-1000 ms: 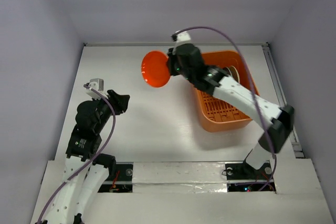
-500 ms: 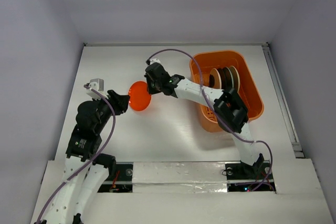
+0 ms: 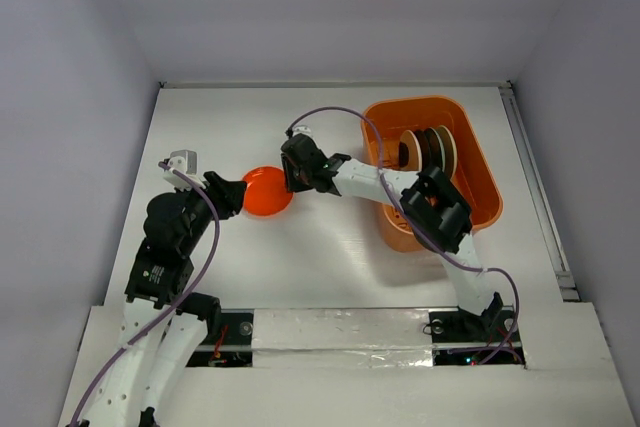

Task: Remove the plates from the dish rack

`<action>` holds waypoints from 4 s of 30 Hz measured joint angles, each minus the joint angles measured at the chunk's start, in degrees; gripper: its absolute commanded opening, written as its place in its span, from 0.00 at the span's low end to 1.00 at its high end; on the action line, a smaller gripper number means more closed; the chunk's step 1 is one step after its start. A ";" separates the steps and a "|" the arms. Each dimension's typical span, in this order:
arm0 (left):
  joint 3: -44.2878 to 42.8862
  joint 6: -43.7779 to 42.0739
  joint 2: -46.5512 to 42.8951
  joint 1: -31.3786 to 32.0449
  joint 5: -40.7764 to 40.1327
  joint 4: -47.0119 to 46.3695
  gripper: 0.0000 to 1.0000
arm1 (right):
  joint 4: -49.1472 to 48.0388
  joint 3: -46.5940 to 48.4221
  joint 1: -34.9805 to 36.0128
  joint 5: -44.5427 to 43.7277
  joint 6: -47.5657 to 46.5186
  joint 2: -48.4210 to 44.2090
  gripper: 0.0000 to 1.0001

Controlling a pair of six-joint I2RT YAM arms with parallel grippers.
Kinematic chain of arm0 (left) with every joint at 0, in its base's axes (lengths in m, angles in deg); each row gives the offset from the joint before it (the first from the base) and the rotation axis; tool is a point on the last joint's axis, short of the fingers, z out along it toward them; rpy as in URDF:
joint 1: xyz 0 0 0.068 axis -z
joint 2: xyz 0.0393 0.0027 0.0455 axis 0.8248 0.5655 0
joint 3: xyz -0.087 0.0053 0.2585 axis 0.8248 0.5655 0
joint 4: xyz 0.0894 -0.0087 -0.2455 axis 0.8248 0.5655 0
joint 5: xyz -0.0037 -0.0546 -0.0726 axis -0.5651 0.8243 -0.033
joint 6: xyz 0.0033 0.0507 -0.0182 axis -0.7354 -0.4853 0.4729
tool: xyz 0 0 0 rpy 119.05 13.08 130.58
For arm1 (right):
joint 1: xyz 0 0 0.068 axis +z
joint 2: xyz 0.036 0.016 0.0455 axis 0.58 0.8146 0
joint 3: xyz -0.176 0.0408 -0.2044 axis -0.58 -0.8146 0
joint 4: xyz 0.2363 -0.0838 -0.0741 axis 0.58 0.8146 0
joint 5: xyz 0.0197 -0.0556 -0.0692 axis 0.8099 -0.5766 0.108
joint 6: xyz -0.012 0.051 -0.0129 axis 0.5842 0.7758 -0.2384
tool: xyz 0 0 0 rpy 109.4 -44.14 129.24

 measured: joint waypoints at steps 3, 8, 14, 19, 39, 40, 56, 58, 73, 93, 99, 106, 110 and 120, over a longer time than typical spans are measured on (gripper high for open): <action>0.00 0.00 0.00 0.00 -0.02 0.00 0.40 | -0.02 -0.48 0.00 -0.09 -0.04 -0.20 0.38; 0.00 0.02 0.00 0.00 0.00 0.00 0.40 | 1.14 -2.03 0.44 -0.59 -1.18 -4.39 0.30; 0.00 0.02 0.11 0.00 0.00 -0.02 0.40 | 2.51 -6.25 1.70 -8.17 -5.14 -21.97 0.00; 0.00 0.00 0.55 0.00 0.04 0.00 0.40 | 1.88 -11.21 -0.07 -17.14 -9.11 -40.76 0.00; 0.00 0.00 2.58 -1.46 1.81 -0.09 0.40 | 12.28 -25.00 -17.42 -24.83 -13.86 -45.44 0.25; 0.00 0.00 2.58 -1.57 1.88 -0.11 0.40 | 12.31 -25.00 -17.75 -24.81 -14.03 -44.85 0.25; 0.00 -0.02 2.60 -1.64 2.16 -0.13 0.40 | 12.07 -24.98 -20.09 -27.26 -16.35 -38.69 0.25; 0.00 0.00 2.60 -1.64 2.19 -0.15 0.40 | 12.04 -24.98 -20.09 -27.52 -16.46 -38.62 0.24; 0.00 -0.02 2.62 -1.64 2.47 -0.26 0.40 | 12.20 -25.00 -20.39 -26.71 -16.55 -39.85 0.24; 0.00 -0.02 2.64 -1.64 2.73 -0.48 0.40 | 12.79 -24.96 -21.90 -28.33 -19.34 -34.93 0.11; 0.00 -0.02 2.62 -1.64 2.84 -0.48 0.40 | 14.93 -24.39 -21.75 -28.50 -20.06 -36.52 0.07; 0.00 -0.02 2.51 -1.64 2.91 -0.48 0.40 | 17.22 -21.33 -19.82 -29.68 -20.52 -39.71 0.01; 0.00 -0.02 2.51 -1.64 2.97 -0.50 0.40 | 18.60 -19.67 -18.95 -30.36 -20.81 -43.80 0.00; 0.00 -0.02 2.51 -1.64 2.99 -0.50 0.40 | 14.82 -15.78 -12.61 -22.69 -18.49 -55.25 0.00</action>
